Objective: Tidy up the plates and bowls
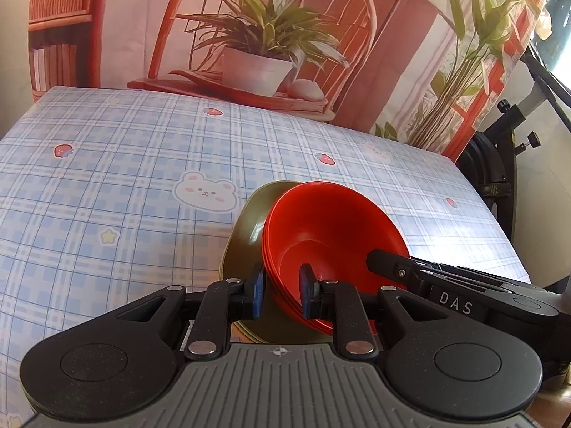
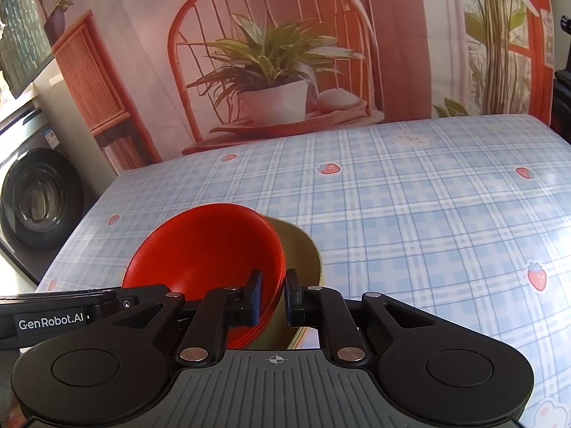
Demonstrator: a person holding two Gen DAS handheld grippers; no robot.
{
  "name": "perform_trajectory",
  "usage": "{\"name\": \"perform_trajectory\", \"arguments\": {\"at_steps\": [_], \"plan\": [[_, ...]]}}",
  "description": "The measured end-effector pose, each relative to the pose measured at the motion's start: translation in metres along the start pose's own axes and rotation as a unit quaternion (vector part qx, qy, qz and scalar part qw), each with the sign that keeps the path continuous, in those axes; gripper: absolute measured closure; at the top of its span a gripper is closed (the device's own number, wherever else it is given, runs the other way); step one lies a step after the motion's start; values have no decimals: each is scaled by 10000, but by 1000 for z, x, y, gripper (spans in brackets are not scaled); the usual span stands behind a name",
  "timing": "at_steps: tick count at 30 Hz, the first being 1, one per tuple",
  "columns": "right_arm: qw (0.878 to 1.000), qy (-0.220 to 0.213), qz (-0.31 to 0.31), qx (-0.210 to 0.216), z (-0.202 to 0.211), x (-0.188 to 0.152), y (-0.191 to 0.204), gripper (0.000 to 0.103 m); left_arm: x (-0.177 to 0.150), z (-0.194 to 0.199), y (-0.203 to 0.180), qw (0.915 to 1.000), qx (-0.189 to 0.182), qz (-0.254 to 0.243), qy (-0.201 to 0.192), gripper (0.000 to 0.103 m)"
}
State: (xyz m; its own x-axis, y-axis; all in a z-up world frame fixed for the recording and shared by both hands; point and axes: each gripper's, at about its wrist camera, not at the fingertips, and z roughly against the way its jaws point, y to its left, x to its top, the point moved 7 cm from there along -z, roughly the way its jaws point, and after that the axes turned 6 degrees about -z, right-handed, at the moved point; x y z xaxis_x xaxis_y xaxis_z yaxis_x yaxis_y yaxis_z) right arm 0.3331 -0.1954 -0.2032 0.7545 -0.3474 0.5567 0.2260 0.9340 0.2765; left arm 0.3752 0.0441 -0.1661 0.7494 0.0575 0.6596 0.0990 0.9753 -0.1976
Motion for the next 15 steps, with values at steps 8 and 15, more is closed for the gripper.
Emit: {"name": "perform_trajectory", "arguments": {"at_steps": [8, 15], "plan": [[9998, -172, -4, -126, 16, 7, -7, 83, 8, 15, -1, 9997, 131, -51, -211, 46], [9986, -479, 3, -231, 45, 19, -14, 78, 17, 38, -8, 9988, 164, -105, -444, 31]]}}
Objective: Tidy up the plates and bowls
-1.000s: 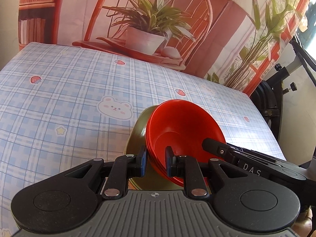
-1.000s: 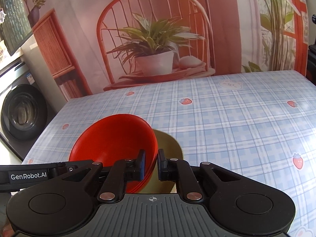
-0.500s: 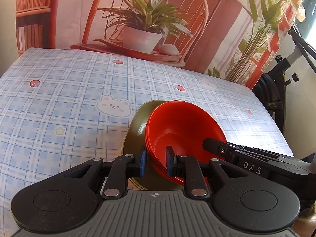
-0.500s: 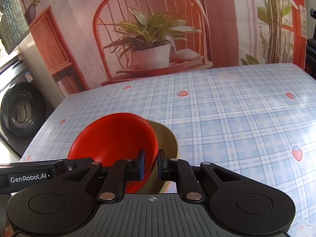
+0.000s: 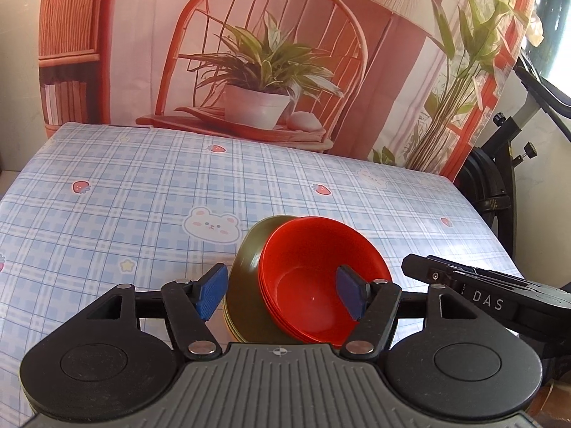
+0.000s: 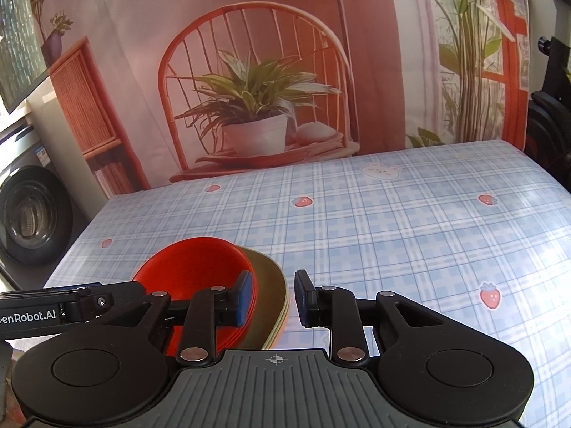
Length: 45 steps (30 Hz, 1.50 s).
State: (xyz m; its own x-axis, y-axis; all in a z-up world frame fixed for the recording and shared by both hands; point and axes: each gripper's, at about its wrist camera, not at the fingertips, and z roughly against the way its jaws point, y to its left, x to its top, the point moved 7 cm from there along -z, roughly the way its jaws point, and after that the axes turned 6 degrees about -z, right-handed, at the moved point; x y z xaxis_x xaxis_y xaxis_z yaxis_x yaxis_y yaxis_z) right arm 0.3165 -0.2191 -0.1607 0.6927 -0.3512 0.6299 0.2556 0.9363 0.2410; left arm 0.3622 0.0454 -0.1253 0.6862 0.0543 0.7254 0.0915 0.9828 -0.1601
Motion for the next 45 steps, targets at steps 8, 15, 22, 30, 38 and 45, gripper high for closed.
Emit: {"name": "perform_trajectory", "arguments": {"at_steps": [8, 15, 22, 30, 38, 45], "plan": [[9992, -398, 37, -95, 42, 17, -4, 51, 14, 43, -10, 9983, 155, -363, -439, 17], [9979, -620, 159, 38, 81, 22, 9, 10, 20, 98, -18, 9914, -4, -456, -1224, 4], [9935, -851, 750, 2, 134, 29, 44, 1, 22, 175, -30, 9814, -297, -569, -1807, 0], [9858, -1459, 828, -96, 214, 38, 72, 0, 24, 249, -43, 9782, 314, -815, -1884, 0], [9791, -1836, 837, -246, 276, 45, 79, 0, 31, 293, -56, 9716, 433, -938, -2130, 0], [9758, -2014, 816, -240, 305, 49, 73, 0, 29, 306, -82, 9573, 1023, -1336, -2350, 0]]}}
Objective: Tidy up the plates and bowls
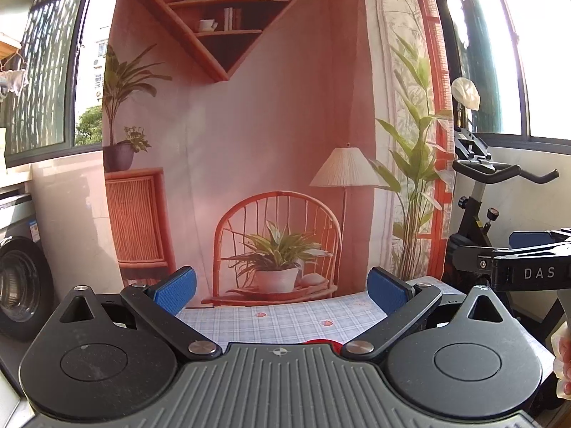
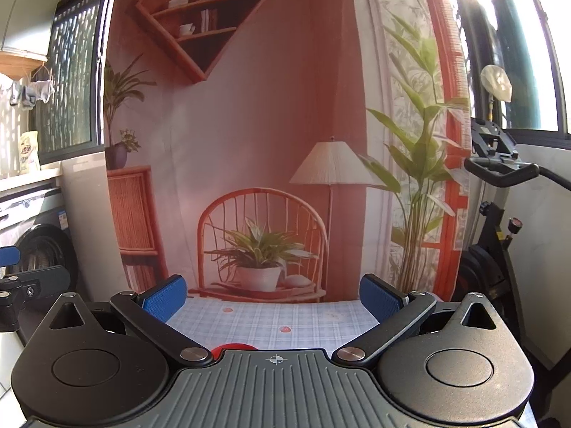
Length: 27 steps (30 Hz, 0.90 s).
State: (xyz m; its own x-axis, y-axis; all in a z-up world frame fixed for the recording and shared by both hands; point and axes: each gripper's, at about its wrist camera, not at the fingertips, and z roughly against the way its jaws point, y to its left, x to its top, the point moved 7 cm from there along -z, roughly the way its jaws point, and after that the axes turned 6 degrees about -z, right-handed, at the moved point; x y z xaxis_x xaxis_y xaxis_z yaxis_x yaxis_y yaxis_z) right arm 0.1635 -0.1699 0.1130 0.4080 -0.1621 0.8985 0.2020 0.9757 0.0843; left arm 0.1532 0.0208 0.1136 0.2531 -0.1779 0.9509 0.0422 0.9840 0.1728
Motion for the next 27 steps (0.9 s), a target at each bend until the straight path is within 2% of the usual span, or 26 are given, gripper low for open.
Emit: {"name": "perform_trajectory", "arguments": {"at_steps": [4, 13, 27], "plan": [[9999, -44, -115, 17, 6, -1, -7, 0, 4, 3, -7, 9999, -125, -1, 27, 0], [9998, -74, -188, -54, 12, -3, -20, 0, 4, 4, -6, 10000, 36, -21, 40, 0], [9997, -62, -226, -11, 11, -4, -19, 0, 5, 2, -5, 9999, -28, 12, 128, 0]]}}
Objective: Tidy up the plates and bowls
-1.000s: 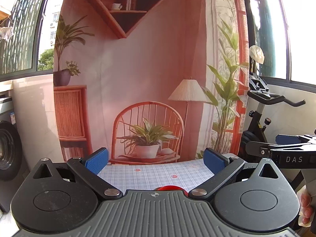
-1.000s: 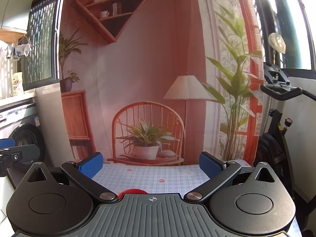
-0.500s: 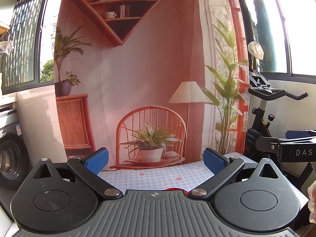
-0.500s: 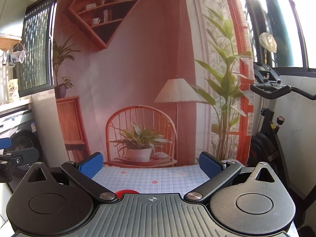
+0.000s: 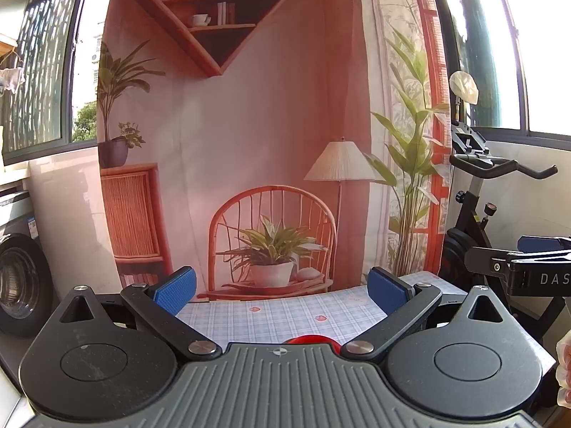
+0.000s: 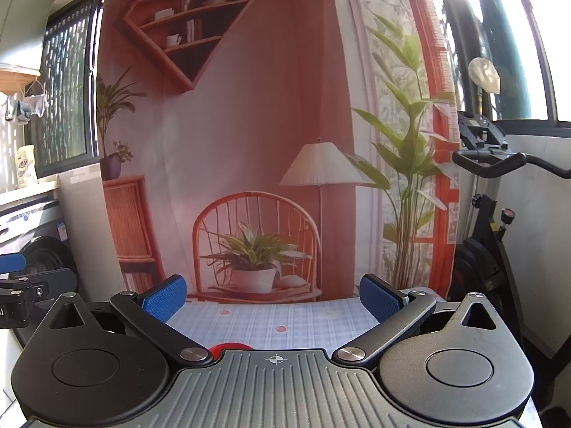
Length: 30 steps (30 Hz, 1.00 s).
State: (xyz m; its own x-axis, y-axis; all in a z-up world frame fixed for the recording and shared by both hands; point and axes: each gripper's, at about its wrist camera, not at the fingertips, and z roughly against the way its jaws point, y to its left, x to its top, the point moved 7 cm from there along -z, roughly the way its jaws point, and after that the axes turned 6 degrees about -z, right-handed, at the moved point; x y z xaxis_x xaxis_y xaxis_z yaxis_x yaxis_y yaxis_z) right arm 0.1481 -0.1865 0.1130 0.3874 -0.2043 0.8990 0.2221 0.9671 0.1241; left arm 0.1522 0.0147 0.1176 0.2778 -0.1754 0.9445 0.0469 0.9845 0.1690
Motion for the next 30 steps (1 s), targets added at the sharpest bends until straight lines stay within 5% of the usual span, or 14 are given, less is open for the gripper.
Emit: {"name": "perform_trajectory", "arguments": {"at_steps": [30], "plan": [[9999, 93, -48, -1, -7, -8, 2, 0, 3, -1, 7, 9996, 217, 156, 29, 0]]}}
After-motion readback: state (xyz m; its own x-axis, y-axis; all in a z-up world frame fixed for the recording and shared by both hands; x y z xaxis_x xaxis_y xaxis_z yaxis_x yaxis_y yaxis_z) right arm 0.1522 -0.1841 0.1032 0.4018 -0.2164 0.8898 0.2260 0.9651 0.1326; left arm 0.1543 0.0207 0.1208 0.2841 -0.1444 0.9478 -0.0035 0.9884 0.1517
